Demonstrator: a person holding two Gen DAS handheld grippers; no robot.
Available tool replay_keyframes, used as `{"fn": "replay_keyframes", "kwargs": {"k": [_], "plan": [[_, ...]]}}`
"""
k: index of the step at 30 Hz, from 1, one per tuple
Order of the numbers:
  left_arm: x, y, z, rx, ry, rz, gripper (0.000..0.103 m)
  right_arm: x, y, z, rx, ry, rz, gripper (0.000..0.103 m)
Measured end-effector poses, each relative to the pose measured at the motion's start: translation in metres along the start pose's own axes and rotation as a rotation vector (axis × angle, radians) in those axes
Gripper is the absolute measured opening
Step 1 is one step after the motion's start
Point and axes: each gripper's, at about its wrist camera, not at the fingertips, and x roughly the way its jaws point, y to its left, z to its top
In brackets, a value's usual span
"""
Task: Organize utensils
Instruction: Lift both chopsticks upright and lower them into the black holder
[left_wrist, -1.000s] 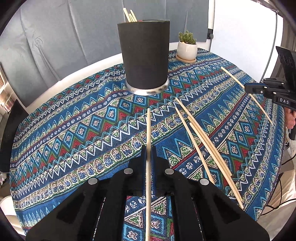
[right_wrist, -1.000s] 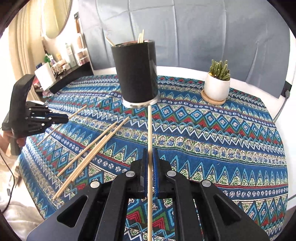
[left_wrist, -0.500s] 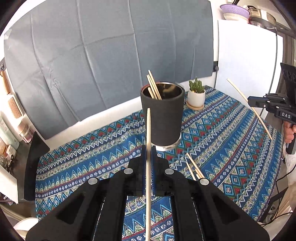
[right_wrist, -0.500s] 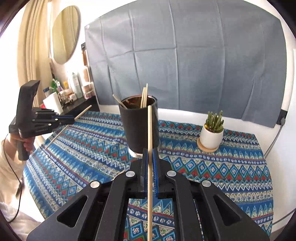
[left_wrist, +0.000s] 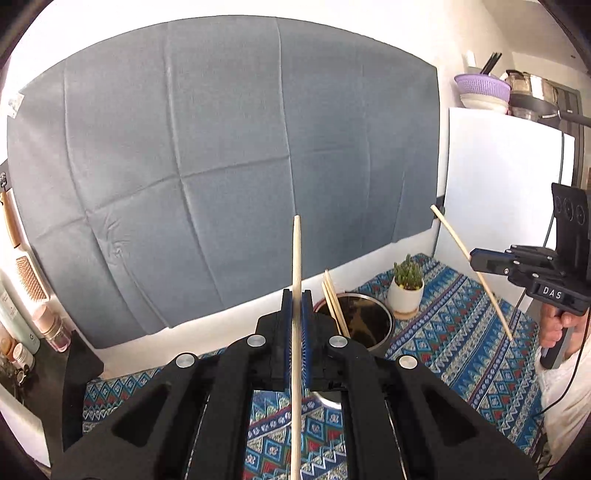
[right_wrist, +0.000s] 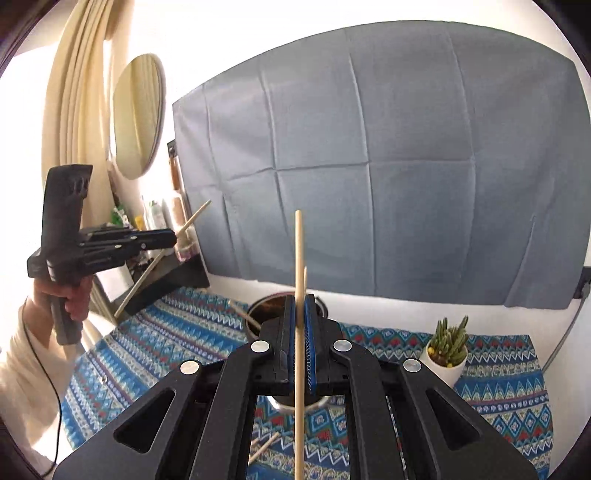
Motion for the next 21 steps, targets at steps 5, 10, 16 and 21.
{"fn": "replay_keyframes", "kwargs": {"k": [5,10,16,21], "plan": [[0.026,0.013,0.016,-0.048,-0.036,-0.043,0.005,0.015,-0.007,0.022,0.063,-0.084,0.032,0.005],[0.05,0.022,0.024,-0.108,-0.104,-0.148,0.005,0.037,-0.005,0.036,0.066,-0.121,0.057,0.005],[0.076,0.025,0.02,-0.16,-0.228,-0.289,0.005,0.07,-0.009,0.036,0.127,-0.15,0.138,0.005],[0.103,0.032,0.013,-0.223,-0.3,-0.333,0.005,0.088,-0.017,0.026,0.171,-0.26,0.201,0.005]]}}
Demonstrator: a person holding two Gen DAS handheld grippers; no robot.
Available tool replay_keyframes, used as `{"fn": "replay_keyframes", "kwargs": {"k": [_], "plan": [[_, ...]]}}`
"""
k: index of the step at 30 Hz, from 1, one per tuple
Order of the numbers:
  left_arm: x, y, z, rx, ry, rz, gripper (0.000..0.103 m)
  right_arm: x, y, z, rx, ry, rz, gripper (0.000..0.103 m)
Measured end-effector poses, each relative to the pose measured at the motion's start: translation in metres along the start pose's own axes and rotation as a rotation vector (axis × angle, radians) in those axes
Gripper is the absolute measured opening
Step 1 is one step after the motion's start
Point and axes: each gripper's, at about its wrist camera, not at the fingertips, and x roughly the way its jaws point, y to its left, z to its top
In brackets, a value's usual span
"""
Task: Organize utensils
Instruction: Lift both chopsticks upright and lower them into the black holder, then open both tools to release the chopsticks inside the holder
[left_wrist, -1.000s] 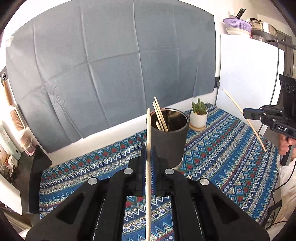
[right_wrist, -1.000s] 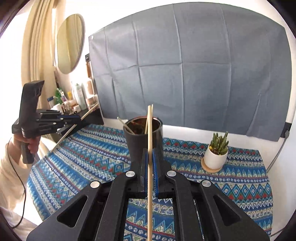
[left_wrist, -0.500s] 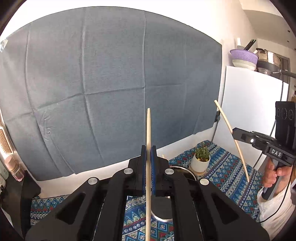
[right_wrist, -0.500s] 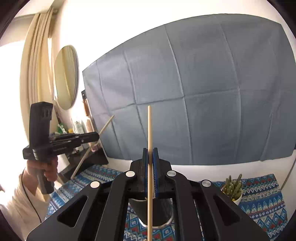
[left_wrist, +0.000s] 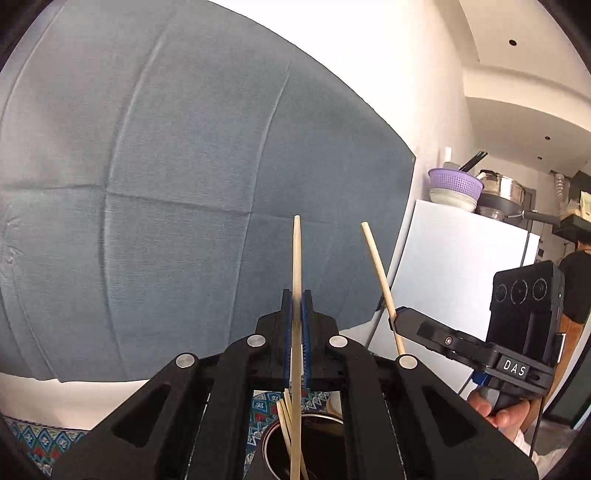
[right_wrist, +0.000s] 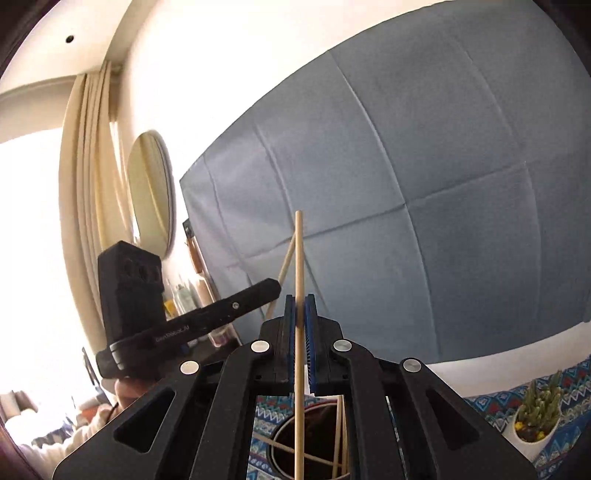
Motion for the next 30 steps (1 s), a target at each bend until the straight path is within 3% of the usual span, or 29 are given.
{"fn": "replay_keyframes", "kwargs": {"k": [5,8,11,21,30], "plan": [[0.01,0.014,-0.018,-0.042,-0.113,-0.052,0.005,0.01,-0.012,-0.022,0.031,-0.116,0.036,0.005],[0.01,0.016,-0.029,-0.065,-0.173,-0.084,0.005,0.019,-0.022,-0.03,0.046,-0.133,0.003,0.005],[0.015,0.011,-0.039,-0.047,-0.178,-0.101,0.005,0.026,-0.03,-0.04,0.071,-0.124,0.002,0.005],[0.015,0.015,-0.065,-0.065,-0.137,-0.111,0.005,0.039,-0.034,-0.061,0.067,0.005,-0.008,0.005],[0.008,0.008,-0.076,0.047,-0.001,-0.049,0.005,0.047,-0.023,-0.066,-0.043,0.252,-0.124,0.005]]}}
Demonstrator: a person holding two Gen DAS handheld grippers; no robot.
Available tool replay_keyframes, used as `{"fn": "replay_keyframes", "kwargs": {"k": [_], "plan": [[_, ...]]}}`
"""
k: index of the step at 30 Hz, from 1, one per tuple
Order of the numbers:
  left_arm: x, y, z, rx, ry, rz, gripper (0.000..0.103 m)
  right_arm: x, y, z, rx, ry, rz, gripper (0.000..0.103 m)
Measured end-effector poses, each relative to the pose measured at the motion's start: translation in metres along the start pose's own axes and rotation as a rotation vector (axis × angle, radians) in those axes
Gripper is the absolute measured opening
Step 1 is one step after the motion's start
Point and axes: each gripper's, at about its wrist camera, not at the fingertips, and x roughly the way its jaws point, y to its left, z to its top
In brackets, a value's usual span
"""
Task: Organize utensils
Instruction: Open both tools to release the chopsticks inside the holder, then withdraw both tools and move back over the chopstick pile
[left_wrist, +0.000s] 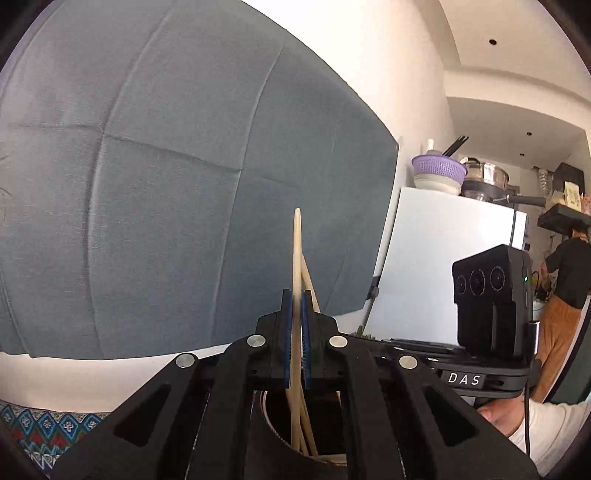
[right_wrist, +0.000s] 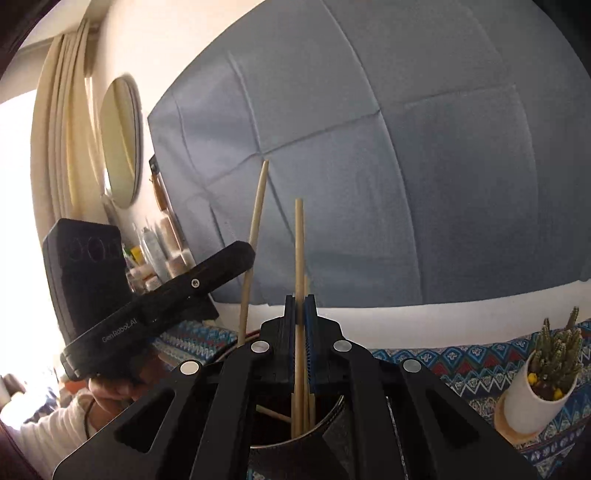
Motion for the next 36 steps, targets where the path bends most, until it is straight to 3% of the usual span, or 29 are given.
{"fn": "replay_keyframes", "kwargs": {"k": [6,9,14,20,24,27,32,34,36], "plan": [[-0.001,-0.001,0.0,0.034,0.133,0.015,0.005,0.007,0.015,-0.006,-0.109,0.168,-0.093,0.005],[-0.004,0.003,0.001,0.029,0.189,0.028,0.005,0.01,0.019,-0.007,-0.147,0.211,-0.123,0.005],[-0.007,0.003,-0.001,0.046,0.285,0.048,0.005,0.006,0.026,-0.01,-0.187,0.263,-0.138,0.005],[-0.018,0.0,-0.001,0.062,0.329,0.072,0.007,-0.006,0.036,-0.011,-0.2,0.276,-0.157,0.006],[-0.031,-0.006,0.002,0.071,0.33,0.083,0.02,-0.02,0.04,-0.009,-0.209,0.253,-0.196,0.008],[-0.043,-0.012,0.004,0.074,0.328,0.093,0.029,-0.03,0.041,-0.009,-0.206,0.245,-0.227,0.02],[-0.068,-0.022,0.004,0.081,0.321,0.12,0.057,-0.05,0.046,-0.011,-0.205,0.22,-0.263,0.047],[-0.078,-0.026,0.002,0.081,0.322,0.136,0.073,-0.058,0.048,-0.014,-0.205,0.21,-0.275,0.057],[-0.088,-0.029,-0.001,0.07,0.32,0.143,0.08,-0.067,0.05,-0.016,-0.203,0.199,-0.279,0.065]]}}
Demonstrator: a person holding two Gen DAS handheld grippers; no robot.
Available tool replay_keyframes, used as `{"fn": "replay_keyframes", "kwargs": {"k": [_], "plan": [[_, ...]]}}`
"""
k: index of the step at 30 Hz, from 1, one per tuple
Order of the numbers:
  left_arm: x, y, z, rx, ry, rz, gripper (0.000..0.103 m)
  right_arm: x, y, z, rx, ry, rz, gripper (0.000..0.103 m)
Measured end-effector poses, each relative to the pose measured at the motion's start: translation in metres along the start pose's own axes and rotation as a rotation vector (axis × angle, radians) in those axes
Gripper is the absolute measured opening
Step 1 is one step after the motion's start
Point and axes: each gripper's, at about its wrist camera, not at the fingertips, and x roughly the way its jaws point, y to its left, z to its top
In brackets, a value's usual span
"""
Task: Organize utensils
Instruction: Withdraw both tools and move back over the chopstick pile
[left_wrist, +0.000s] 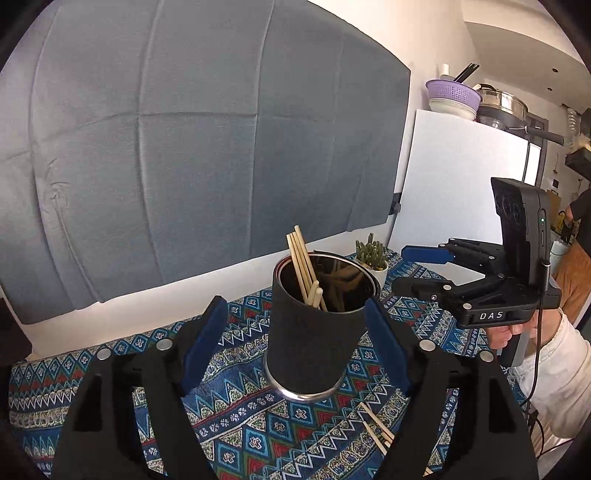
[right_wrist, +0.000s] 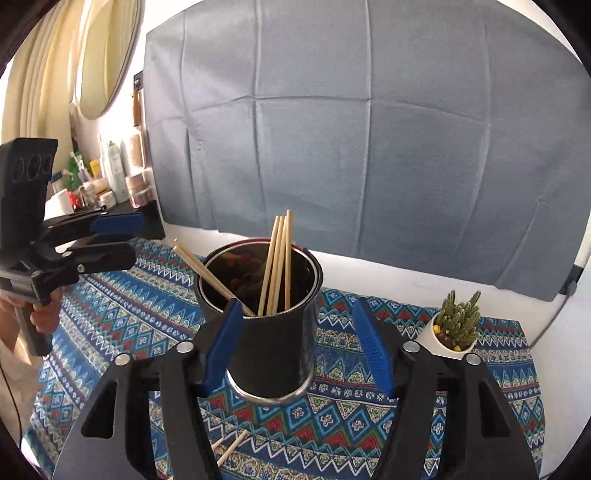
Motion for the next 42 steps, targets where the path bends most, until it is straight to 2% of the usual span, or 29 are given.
{"fn": "replay_keyframes", "kwargs": {"k": [1,4,6,11,14,19,24,26,32,38,42], "plan": [[-0.005,-0.001,-0.003,-0.004,0.002,0.009,0.087,-0.004,0.0,-0.002,0.001,-0.006,-0.002,0.071],[-0.016,-0.006,-0.014,-0.011,0.018,0.025,0.095,-0.018,0.002,-0.009,0.0,-0.018,-0.01,0.087],[-0.023,-0.01,-0.022,-0.015,0.024,0.042,0.097,-0.025,0.003,-0.013,0.003,-0.023,-0.014,0.087],[-0.027,-0.016,-0.042,-0.037,0.107,0.128,0.097,-0.039,0.003,-0.023,0.05,-0.009,0.002,0.094],[-0.032,-0.015,-0.056,-0.105,0.155,0.111,0.097,-0.043,0.005,-0.032,0.047,0.001,-0.002,0.095],[-0.035,-0.023,-0.082,-0.18,0.24,0.19,0.097,-0.039,0.01,-0.055,0.0,0.07,-0.013,0.095],[-0.034,-0.041,-0.11,-0.177,0.3,0.158,0.097,-0.032,0.016,-0.089,0.014,0.174,0.019,0.095],[-0.032,-0.049,-0.12,-0.168,0.323,0.17,0.097,-0.029,0.02,-0.103,0.016,0.222,0.035,0.095],[-0.024,-0.077,-0.143,-0.15,0.365,0.15,0.097,-0.021,0.033,-0.134,0.049,0.316,0.087,0.095],[-0.013,-0.094,-0.16,-0.116,0.397,0.137,0.097,-0.008,0.04,-0.153,0.091,0.386,0.048,0.095],[-0.005,-0.1,-0.166,-0.103,0.404,0.114,0.097,0.007,0.043,-0.159,0.09,0.427,0.115,0.095]]}}
